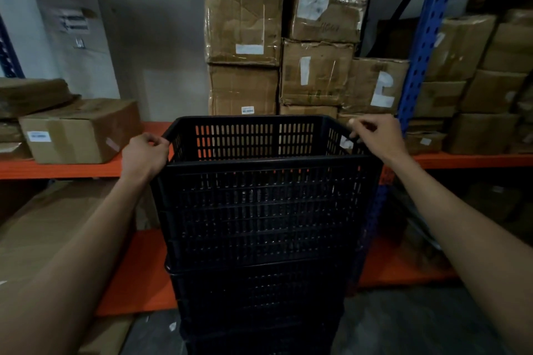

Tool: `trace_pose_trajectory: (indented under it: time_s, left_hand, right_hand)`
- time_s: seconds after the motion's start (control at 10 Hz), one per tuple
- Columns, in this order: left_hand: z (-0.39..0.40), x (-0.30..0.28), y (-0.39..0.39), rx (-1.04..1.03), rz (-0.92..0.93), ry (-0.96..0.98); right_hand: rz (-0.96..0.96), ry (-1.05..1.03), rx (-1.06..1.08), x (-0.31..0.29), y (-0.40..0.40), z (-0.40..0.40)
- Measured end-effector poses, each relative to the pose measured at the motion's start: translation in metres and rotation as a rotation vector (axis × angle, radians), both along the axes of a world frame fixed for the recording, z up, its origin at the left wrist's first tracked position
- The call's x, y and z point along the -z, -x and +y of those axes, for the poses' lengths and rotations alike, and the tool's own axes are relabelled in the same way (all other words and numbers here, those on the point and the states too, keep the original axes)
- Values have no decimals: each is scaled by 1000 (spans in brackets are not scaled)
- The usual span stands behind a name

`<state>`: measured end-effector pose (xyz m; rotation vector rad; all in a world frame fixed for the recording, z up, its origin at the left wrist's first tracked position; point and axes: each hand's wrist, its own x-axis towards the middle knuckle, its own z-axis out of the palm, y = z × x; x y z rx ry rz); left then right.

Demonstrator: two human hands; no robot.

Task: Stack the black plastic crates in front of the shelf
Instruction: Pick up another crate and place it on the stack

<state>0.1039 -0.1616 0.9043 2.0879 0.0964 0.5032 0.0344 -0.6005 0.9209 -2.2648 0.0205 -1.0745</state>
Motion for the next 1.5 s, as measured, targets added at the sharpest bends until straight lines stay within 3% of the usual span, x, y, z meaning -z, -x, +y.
trace_pose_trajectory:
  time_s: [0.1,0.2,0.3,0.4,0.6,0.8,1.4,1.5]
  left_hand:
    - [-3,-3,6,-39,1,-88]
    - [-3,-8,8,-81,96,-240]
    - [-2,-13,2,-4,234,-321]
    - [-3,-15,-6,14,220,-308]
    - [12,-1,-39,-9,201,-229]
    - [2,11,-22,-2,165,-107]
    - [3,5,19,-61,122,-32]
    - [10,8,23,3,33,-39]
  right_hand:
    - [174,100,-144,2,7,10]
    - [264,310,-138,5,14,24]
    - [330,595,-81,15,15,37]
    - [263,661,-20,22,15,37]
    - [54,714,118,36,8,46]
    - [8,745,188,49,10,40]
    - [117,743,166,38,21,55]
    - [127,757,174,37,26,60]
